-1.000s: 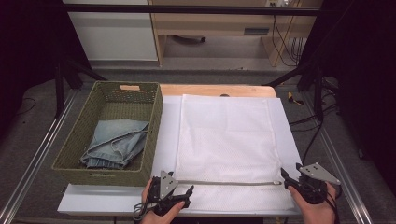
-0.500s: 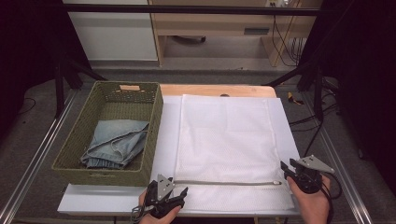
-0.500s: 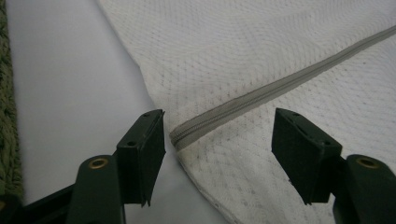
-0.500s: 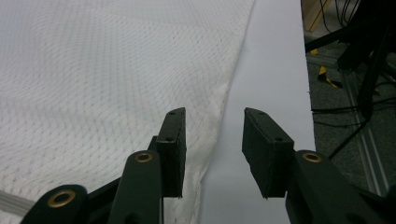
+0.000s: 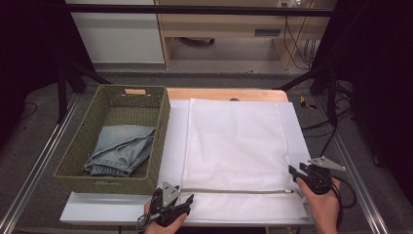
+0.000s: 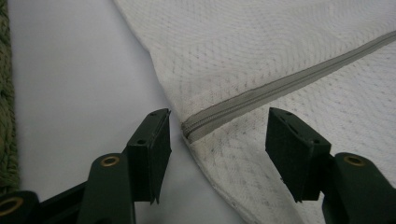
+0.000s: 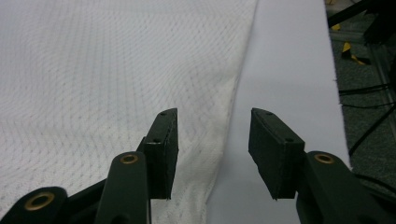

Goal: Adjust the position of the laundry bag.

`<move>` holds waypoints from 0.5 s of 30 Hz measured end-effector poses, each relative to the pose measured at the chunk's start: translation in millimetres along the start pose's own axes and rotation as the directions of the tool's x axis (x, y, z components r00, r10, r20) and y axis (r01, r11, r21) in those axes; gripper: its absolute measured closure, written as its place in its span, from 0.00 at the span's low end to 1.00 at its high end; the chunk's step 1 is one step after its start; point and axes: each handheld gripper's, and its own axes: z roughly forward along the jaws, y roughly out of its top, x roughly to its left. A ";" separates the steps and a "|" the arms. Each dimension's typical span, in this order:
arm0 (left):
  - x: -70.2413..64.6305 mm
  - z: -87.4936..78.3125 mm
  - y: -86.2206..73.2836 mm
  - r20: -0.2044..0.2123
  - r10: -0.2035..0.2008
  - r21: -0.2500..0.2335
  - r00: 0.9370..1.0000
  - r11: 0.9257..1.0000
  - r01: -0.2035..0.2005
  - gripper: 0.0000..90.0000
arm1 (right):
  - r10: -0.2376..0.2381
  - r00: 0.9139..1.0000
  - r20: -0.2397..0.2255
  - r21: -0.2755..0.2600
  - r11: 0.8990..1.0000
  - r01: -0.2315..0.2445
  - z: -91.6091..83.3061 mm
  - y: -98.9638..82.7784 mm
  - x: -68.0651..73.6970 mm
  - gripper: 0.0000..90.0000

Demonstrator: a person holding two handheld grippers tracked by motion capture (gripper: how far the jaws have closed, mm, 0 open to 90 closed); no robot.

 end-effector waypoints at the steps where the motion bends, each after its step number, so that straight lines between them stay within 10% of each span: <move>1: 0.8 0.3 0.1 0.002 -0.001 0.002 1.000 1.000 0.001 0.46 | -0.004 1.000 -0.002 0.012 1.000 0.004 1.6 -0.1 0.3 0.59; 15: -0.2 3.8 1.2 0.010 0.023 0.011 1.000 1.000 -0.023 0.55 | -0.034 0.999 -0.032 0.084 0.996 0.036 16.8 0.1 6.3 0.70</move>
